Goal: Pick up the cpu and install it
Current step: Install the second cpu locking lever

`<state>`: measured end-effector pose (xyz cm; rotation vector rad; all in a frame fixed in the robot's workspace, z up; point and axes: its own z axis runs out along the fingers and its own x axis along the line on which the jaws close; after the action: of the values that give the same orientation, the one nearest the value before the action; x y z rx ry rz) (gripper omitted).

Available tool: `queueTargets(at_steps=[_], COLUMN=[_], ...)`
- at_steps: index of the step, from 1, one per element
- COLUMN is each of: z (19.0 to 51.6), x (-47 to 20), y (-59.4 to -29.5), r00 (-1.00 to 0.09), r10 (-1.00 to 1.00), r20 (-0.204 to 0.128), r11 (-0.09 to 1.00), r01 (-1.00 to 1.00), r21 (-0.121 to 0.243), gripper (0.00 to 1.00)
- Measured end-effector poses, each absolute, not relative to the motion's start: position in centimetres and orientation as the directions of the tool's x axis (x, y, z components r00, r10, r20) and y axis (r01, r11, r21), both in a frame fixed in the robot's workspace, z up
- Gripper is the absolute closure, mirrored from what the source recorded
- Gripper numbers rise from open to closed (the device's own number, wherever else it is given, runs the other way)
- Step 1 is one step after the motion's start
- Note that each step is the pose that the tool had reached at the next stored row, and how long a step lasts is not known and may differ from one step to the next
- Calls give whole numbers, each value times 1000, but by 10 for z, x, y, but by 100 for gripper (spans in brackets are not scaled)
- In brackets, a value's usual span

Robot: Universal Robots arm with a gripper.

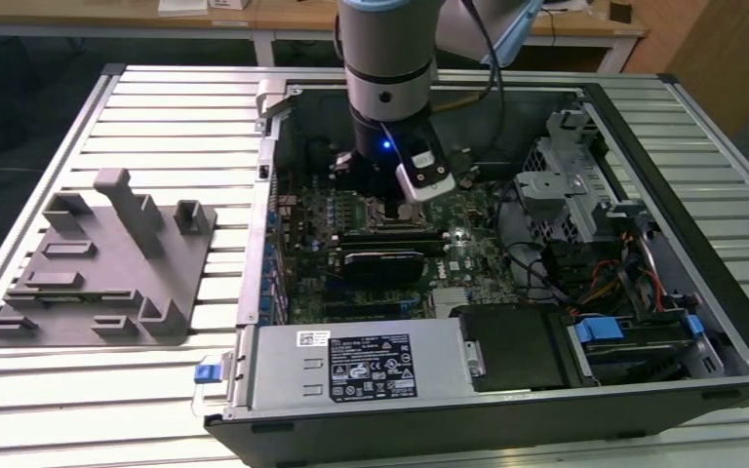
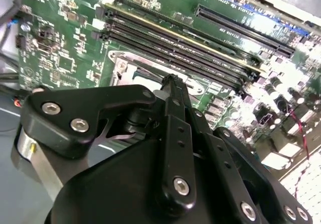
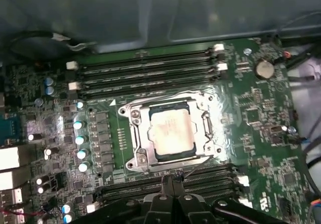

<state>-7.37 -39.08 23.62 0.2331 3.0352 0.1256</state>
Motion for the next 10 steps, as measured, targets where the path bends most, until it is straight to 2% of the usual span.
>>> queueTargets(at_steps=[10], z=[225], x=[-83], y=[-395], r00=[-993], r10=[82], r20=[-88], r11=[993], r01=[73], r21=[94], gripper=[89])
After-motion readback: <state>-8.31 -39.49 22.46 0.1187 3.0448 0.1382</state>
